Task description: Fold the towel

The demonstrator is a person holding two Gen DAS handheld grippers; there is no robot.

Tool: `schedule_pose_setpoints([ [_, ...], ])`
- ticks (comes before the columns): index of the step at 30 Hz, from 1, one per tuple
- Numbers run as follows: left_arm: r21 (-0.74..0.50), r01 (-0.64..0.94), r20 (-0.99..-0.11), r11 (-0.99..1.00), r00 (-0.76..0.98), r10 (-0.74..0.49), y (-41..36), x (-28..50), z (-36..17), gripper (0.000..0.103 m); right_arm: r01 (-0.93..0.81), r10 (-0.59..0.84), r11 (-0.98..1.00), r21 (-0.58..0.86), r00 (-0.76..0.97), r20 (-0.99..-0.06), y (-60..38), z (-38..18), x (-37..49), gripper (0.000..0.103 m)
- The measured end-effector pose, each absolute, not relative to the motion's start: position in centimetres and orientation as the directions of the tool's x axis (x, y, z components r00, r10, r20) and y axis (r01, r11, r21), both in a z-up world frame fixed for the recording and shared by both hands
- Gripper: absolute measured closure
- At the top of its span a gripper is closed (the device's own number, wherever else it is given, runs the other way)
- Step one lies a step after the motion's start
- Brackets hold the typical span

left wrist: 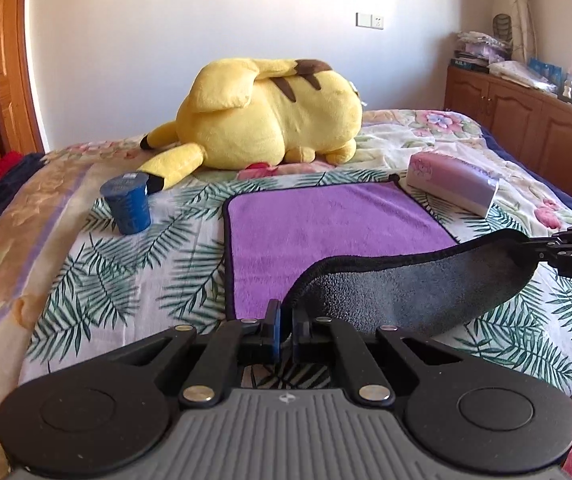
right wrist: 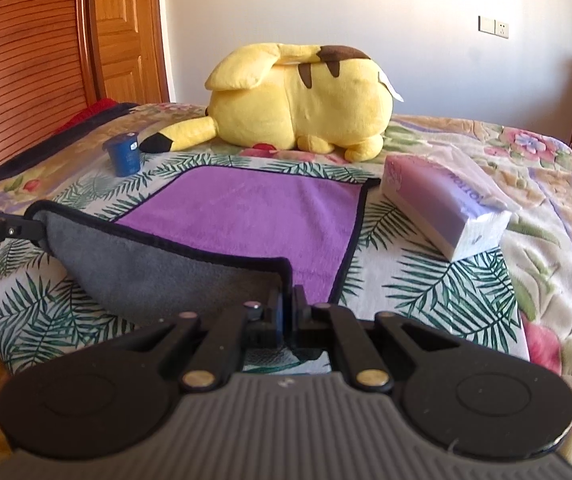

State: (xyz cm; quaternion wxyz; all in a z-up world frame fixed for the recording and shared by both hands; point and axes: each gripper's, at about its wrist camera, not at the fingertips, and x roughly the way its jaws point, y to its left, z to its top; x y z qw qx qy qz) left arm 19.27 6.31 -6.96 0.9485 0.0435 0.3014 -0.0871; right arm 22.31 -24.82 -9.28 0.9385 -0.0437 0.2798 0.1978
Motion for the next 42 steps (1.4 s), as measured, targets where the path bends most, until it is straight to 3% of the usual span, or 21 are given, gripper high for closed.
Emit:
schedule_pose_setpoints([
  [42, 0.128, 0.286, -0.543, 0.950, 0.822, -0.175, 6.1, 26.4, -3.4, 0.103, -0.437, 0.377, 0.899, -0.028, 0.804, -0.460, -24.6, -6.3, 26.8, 0.099],
])
